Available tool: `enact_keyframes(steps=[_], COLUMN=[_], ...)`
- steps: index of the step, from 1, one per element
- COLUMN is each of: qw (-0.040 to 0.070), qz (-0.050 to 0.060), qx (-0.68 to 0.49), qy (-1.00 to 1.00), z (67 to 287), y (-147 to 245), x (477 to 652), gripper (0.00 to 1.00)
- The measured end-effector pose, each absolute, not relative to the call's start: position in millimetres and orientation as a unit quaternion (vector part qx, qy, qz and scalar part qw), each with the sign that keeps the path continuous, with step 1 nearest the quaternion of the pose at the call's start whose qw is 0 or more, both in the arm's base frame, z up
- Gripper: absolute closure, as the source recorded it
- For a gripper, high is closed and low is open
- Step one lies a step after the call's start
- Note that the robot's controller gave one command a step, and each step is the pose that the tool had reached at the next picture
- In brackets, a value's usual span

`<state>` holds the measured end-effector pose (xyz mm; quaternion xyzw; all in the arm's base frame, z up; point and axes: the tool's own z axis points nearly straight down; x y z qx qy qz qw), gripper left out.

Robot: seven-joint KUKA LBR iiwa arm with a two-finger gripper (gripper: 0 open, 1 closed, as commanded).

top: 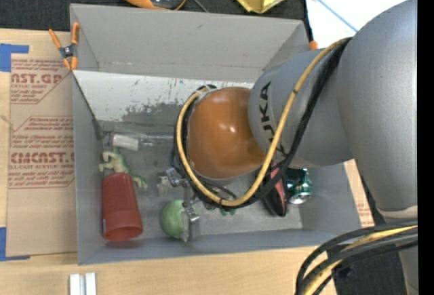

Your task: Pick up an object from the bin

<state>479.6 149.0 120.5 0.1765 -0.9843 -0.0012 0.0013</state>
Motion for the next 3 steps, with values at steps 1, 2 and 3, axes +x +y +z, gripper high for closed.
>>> enact_keyframes(steps=[1, 2, 3], qw=[-0.014, -0.008, -0.008], qz=[0.000, -0.001, -0.001], qx=[0.364, 0.204, 0.204], qy=[-0.931, -0.979, -0.979], z=[72.5, 72.5, 72.5], y=[151.5, 134.9, 135.1], x=[484.7, 485.8, 485.8], gripper=[0.00, 1.00, 1.00])
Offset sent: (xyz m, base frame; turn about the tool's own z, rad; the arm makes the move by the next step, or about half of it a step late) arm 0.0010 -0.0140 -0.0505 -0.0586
